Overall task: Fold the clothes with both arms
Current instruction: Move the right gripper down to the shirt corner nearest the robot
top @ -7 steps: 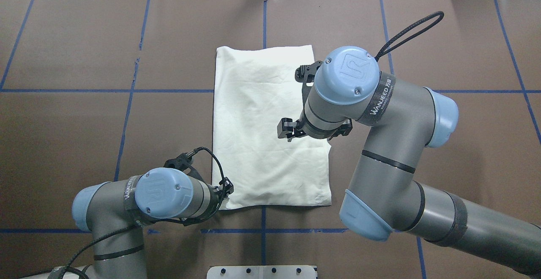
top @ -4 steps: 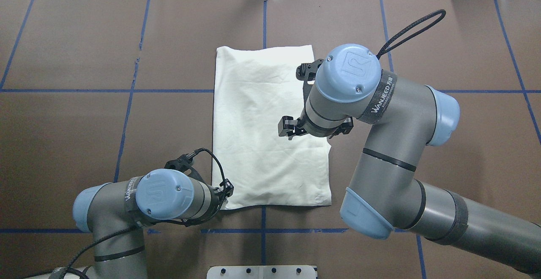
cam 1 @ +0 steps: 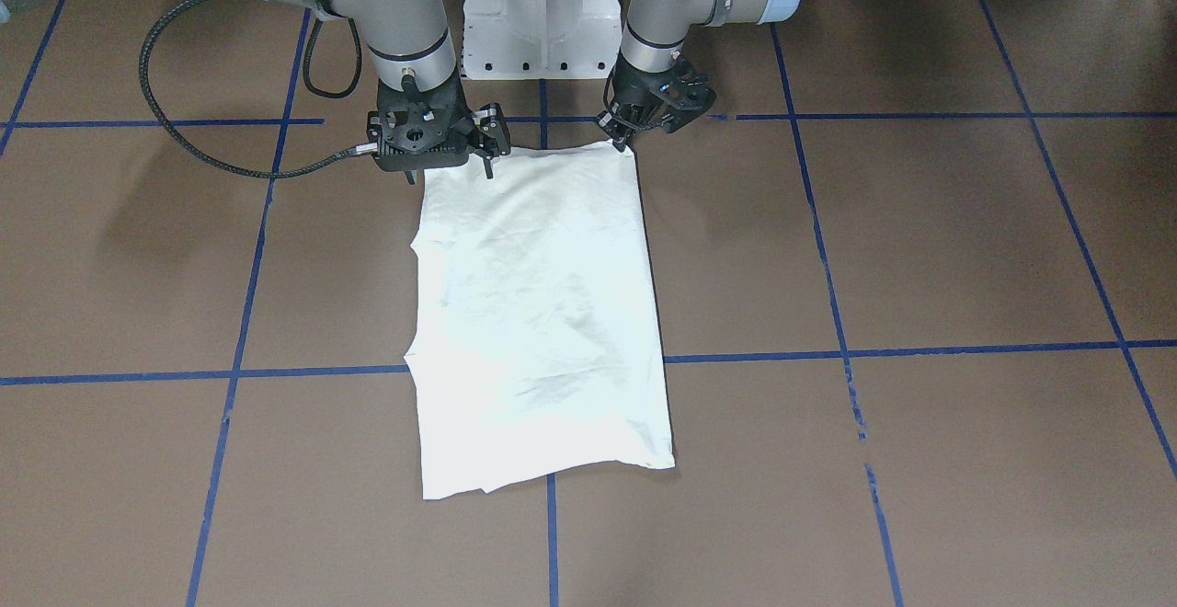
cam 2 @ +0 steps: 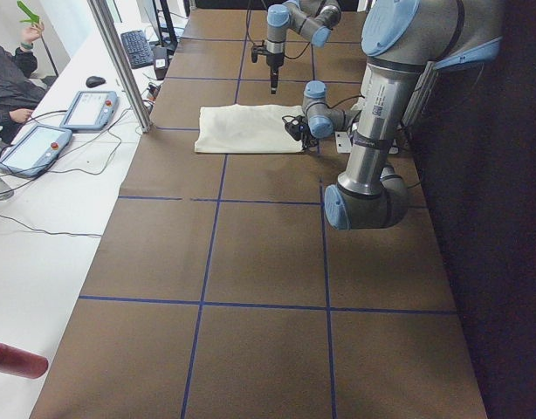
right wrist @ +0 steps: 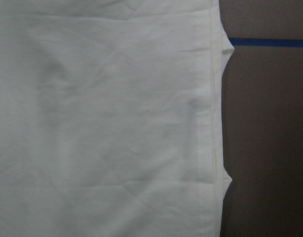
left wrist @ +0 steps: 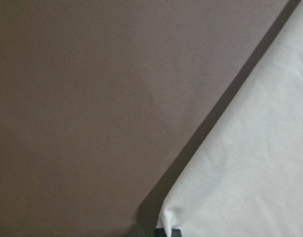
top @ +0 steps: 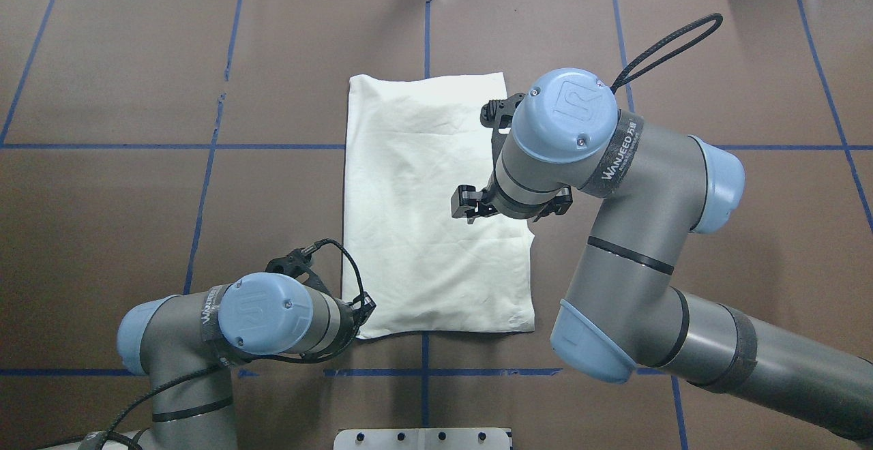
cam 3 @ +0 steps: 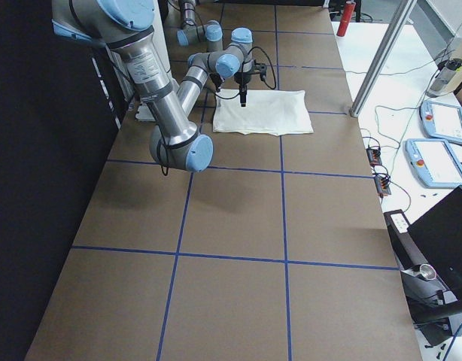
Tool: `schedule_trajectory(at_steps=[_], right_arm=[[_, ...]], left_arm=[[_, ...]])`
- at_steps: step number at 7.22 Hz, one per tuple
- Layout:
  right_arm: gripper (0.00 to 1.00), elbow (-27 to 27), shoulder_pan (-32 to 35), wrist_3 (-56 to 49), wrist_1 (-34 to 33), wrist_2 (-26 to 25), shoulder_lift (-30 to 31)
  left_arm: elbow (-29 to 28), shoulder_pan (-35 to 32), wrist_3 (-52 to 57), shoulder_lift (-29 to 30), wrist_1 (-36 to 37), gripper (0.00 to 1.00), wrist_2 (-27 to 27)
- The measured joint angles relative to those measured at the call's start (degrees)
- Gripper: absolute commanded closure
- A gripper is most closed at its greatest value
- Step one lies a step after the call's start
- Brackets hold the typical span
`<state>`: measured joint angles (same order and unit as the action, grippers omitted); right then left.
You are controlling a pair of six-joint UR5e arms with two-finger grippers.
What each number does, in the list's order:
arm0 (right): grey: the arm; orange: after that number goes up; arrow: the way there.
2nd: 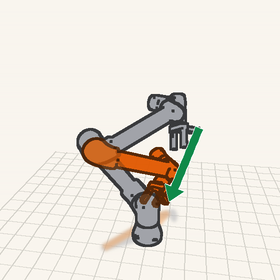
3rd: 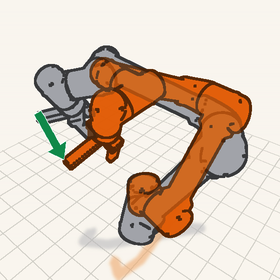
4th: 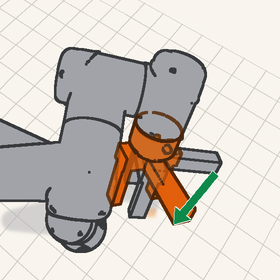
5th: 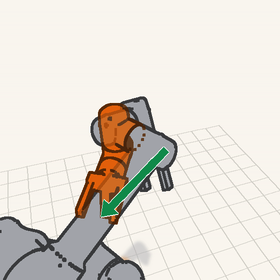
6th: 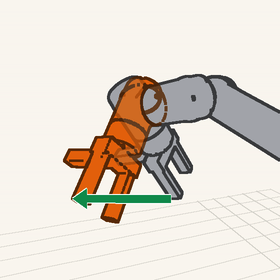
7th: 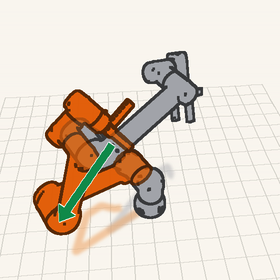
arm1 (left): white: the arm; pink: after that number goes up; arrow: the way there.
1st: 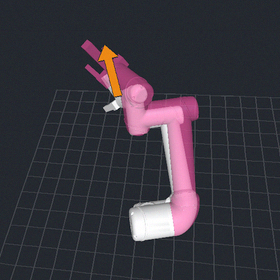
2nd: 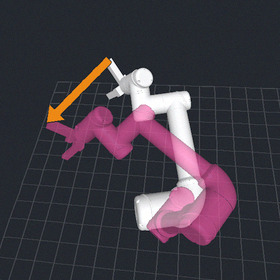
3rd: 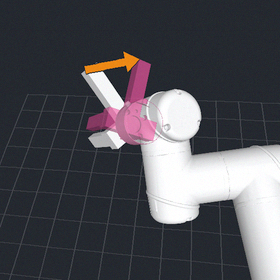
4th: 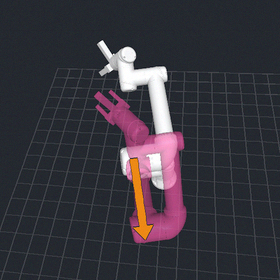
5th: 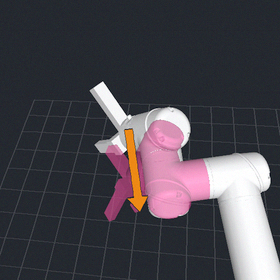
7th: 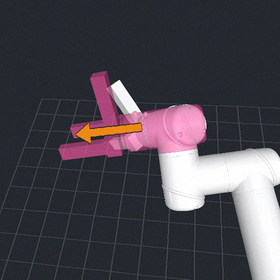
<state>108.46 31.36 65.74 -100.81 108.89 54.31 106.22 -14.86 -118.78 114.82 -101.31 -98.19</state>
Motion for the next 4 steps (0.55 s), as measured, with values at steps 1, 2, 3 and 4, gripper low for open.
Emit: schedule_trajectory(at_steps=[1, 2, 3, 4], right_arm=[[0.00, 0.0, 0.0, 0.1, 0.0, 0.0, 0.2], [0.00, 0.2, -0.2, 1.3, 0.0, 0.0, 0.6], [0.00, 0.6, -0.8, 4.8, 0.1, -0.1, 1.2], [0.00, 0.9, -2.2, 10.6, 1.0, -0.3, 1.6]], left_arm=[[0.2, 0.0, 1.1, -0.1, 0.0, 1.00, 0.0], [0.6, -0.1, 2.7, -0.1, 0.0, 1.00, -0.1], [0.8, -0.1, 3.5, -0.1, 0.1, 1.00, -0.1], [0.9, -0.1, 3.8, 0.0, 0.1, 1.00, -0.1]])
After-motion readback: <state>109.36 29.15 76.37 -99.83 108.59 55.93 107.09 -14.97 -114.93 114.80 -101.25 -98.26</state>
